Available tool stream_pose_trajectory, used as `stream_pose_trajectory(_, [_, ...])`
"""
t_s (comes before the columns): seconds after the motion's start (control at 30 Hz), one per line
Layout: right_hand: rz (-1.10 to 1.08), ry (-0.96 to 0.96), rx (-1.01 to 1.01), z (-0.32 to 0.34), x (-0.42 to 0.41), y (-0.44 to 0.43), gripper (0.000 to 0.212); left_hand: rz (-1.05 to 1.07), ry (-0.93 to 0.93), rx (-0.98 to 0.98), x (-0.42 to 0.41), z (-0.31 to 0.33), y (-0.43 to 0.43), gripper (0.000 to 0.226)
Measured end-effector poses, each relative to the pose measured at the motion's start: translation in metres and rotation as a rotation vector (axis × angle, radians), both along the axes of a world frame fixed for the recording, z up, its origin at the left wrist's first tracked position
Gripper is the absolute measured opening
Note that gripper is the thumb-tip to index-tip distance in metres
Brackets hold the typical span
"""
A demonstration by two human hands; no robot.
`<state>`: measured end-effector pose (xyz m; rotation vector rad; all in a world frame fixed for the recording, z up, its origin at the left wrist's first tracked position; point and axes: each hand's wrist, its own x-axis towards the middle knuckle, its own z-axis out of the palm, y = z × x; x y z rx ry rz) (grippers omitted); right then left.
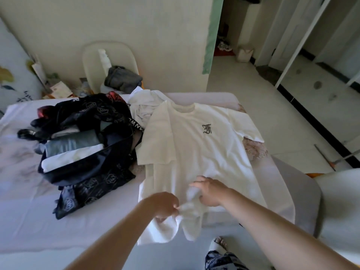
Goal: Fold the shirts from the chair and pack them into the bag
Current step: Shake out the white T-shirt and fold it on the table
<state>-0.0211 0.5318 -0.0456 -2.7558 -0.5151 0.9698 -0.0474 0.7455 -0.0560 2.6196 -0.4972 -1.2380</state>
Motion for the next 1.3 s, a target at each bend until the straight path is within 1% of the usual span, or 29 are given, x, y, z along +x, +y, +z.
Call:
stream_pose_trajectory(0.03, [0.009, 0.021, -0.034, -0.003, 0.000, 0.004, 0.059, 0.063, 0.140, -0.058, -0.003, 0.001, 0.002, 0.037])
stream_pose_trajectory(0.07, [0.024, 0.033, -0.067, -0.005, 0.001, 0.006, 0.054, 0.137, 0.223, -0.116, -0.003, 0.002, 0.004, 0.039])
stream_pose_trajectory(0.1, [0.032, 0.035, -0.088, -0.006, 0.004, 0.009, 0.049, 0.205, 0.225, -0.163, 0.002, 0.002, 0.006, 0.038])
stream_pose_trajectory(0.13, [0.021, 0.035, -0.093, -0.007, 0.009, 0.011, 0.046, 0.269, 0.155, -0.202, 0.009, 0.003, 0.009, 0.032])
stream_pose_trajectory(0.2, [-0.055, 0.034, -0.056, -0.010, 0.022, 0.015, 0.043, 0.409, -0.129, -0.234, 0.028, 0.001, 0.016, 0.020])
stream_pose_trajectory(0.27, [-0.112, -0.001, -0.005, -0.012, 0.039, 0.021, 0.041, 0.486, -0.375, -0.246, 0.048, -0.002, 0.025, 0.021])
stream_pose_trajectory(0.33, [-0.133, -0.058, 0.045, -0.012, 0.056, 0.028, 0.040, 0.420, -0.527, -0.189, 0.068, -0.008, 0.034, 0.031])
stream_pose_trajectory(0.43, [-0.130, -0.151, 0.121, -0.011, 0.084, 0.044, 0.040, 0.301, -0.636, -0.030, 0.093, -0.018, 0.048, 0.049])
stream_pose_trajectory(0.5, [-0.098, -0.213, 0.153, -0.014, 0.105, 0.057, 0.046, 0.250, -0.657, 0.049, 0.105, -0.024, 0.057, 0.057])
stream_pose_trajectory(0.57, [-0.029, -0.264, 0.162, -0.021, 0.126, 0.070, 0.054, 0.206, -0.659, 0.101, 0.113, -0.029, 0.063, 0.060])
stream_pose_trajectory(0.67, [0.165, -0.293, 0.059, -0.040, 0.155, 0.084, 0.060, 0.173, -0.656, 0.134, 0.126, -0.038, 0.071, 0.064])
stream_pose_trajectory(0.7, [0.242, -0.292, 0.021, -0.046, 0.164, 0.088, 0.056, 0.176, -0.650, 0.140, 0.131, -0.039, 0.074, 0.066])
stream_pose_trajectory(0.73, [0.303, -0.299, 0.017, -0.052, 0.173, 0.092, 0.047, 0.181, -0.649, 0.139, 0.134, -0.041, 0.076, 0.069])
stream_pose_trajectory(0.77, [0.326, -0.316, 0.061, -0.056, 0.180, 0.095, 0.035, 0.189, -0.652, 0.128, 0.138, -0.041, 0.077, 0.073])
stream_pose_trajectory(0.8, [0.290, -0.327, 0.145, -0.057, 0.187, 0.100, 0.025, 0.203, -0.659, 0.108, 0.141, -0.041, 0.078, 0.079])
stream_pose_trajectory(0.87, [0.046, -0.306, 0.382, -0.049, 0.199, 0.111, 0.009, 0.258, -0.688, 0.057, 0.148, -0.037, 0.079, 0.089])
stream_pose_trajectory(0.9, [-0.096, -0.286, 0.475, -0.041, 0.208, 0.118, 0.012, 0.296, -0.705, 0.026, 0.153, -0.034, 0.079, 0.087])
stream_pose_trajectory(0.93, [-0.215, -0.274, 0.547, -0.031, 0.219, 0.124, 0.016, 0.344, -0.732, -0.016, 0.160, -0.032, 0.079, 0.076])
stream_pose_trajectory(0.97, [-0.285, -0.278, 0.597, -0.021, 0.232, 0.129, 0.018, 0.405, -0.779, -0.065, 0.167, -0.025, 0.080, 0.056])
stream_pose_trajectory(1.0, [-0.311, -0.293, 0.627, -0.010, 0.244, 0.134, 0.018, 0.481, -0.829, -0.106, 0.176, -0.016, 0.081, 0.035])
stream_pose_trajectory(1.03, [-0.316, -0.315, 0.642, 0.001, 0.256, 0.138, 0.019, 0.566, -0.858, -0.129, 0.185, -0.006, 0.082, 0.022])
stream_pose_trajectory(1.1, [-0.327, -0.351, 0.664, 0.022, 0.277, 0.141, 0.024, 0.716, -0.877, -0.145, 0.205, 0.020, 0.088, 0.019])
stream_pose_trajectory(1.17, [-0.321, -0.398, 0.683, 0.041, 0.294, 0.142, 0.032, 0.804, -0.881, -0.122, 0.228, 0.049, 0.097, 0.020])
stream_pose_trajectory(1.2, [-0.313, -0.420, 0.697, 0.050, 0.301, 0.141, 0.030, 0.833, -0.869, -0.097, 0.241, 0.064, 0.100, 0.021])
stream_pose_trajectory(1.23, [-0.307, -0.442, 0.726, 0.058, 0.306, 0.140, 0.023, 0.858, -0.834, -0.080, 0.255, 0.080, 0.101, 0.024])
stream_pose_trajectory(1.27, [-0.314, -0.478, 0.765, 0.064, 0.312, 0.137, 0.015, 0.878, -0.768, -0.098, 0.269, 0.093, 0.100, 0.027])
stream_pose_trajectory(1.3, [-0.344, -0.504, 0.803, 0.067, 0.317, 0.131, 0.010, 0.900, -0.662, -0.178, 0.279, 0.105, 0.094, 0.030])
